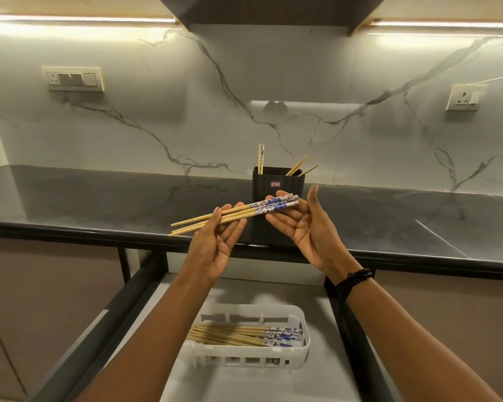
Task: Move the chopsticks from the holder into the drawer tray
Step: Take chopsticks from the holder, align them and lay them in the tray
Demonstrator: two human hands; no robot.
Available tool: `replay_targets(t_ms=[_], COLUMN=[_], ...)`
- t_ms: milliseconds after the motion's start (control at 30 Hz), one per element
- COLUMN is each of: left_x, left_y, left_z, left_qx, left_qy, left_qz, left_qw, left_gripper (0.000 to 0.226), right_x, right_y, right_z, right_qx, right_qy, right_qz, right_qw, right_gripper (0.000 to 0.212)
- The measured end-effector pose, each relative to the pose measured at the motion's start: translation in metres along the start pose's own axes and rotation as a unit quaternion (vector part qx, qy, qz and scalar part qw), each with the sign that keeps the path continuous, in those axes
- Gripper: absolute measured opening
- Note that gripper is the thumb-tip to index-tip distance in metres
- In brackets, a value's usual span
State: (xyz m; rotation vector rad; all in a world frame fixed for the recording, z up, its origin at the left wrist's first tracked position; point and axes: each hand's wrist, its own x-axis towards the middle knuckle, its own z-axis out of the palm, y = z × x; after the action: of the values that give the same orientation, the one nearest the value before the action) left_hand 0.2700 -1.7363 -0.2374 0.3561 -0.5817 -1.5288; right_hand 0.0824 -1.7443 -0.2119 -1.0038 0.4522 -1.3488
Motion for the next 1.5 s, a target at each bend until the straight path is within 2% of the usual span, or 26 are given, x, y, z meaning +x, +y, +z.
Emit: replay_targets(t_ms=[100, 433, 567, 667, 800, 967, 1033, 1233, 1500], left_x=[-0.0001, 0.0019, 0.0022, 0.0026, 0.0025, 0.0025, 0.0029, 0.0038, 0.0020], left_y=[0.0001, 0.0002, 0.0011, 0.0013, 0.0043, 0.0049, 0.0050, 0.0065, 0.0009], left_z=[0.0005, -0.0020, -0.0030, -0.0031, -0.0025, -0.0026, -0.0026, -0.0027, -0.0042], left_qx=[0.015, 0.001, -0.003, -0.007, 0.001, 0.024, 0.028, 0.021, 0.007], left_qy=[-0.005, 0.004, 0.010, 0.015, 0.016, 0.012, 0.013, 0.010, 0.005], left_qz=[-0.007, 0.002, 0.005, 0.010, 0.016, 0.021, 0.023, 0.021, -0.012], left_qw=[1.000, 1.000, 1.000, 1.000, 1.000, 0.999, 0.999, 1.000, 1.000], left_gripper=[0.022, 0.023, 0.021, 0.019, 0.019, 0.021, 0.021, 0.018, 0.022], right_x=[-0.0003, -0.0010, -0.0008, -0.0015, -0.0011, -0.0012, -0.0014, -0.0051, -0.0052], right_y=[-0.0010, 0.0040, 0.0038, 0.0038, 0.0003, -0.0028, -0.0035, -0.0040, -0.0003], right_z=[0.0004, 0.0047, 0.0046, 0.0069, 0.0032, -0.0011, -0.0005, -0.0020, -0.0018], right_qx=[-0.004, 0.012, -0.023, -0.090, -0.173, -0.216, -0.197, -0.024, 0.009], right_qy=[-0.003, -0.038, -0.040, -0.020, 0.022, 0.044, 0.042, -0.009, -0.017], right_qz=[-0.001, 0.036, 0.036, 0.006, -0.078, -0.097, -0.083, -0.003, 0.036], right_qw=[1.000, 0.999, 0.998, 0.996, 0.982, 0.971, 0.976, 1.000, 0.999], right_gripper=[0.055, 0.052, 0.050, 0.049, 0.037, 0.028, 0.030, 0.030, 0.032])
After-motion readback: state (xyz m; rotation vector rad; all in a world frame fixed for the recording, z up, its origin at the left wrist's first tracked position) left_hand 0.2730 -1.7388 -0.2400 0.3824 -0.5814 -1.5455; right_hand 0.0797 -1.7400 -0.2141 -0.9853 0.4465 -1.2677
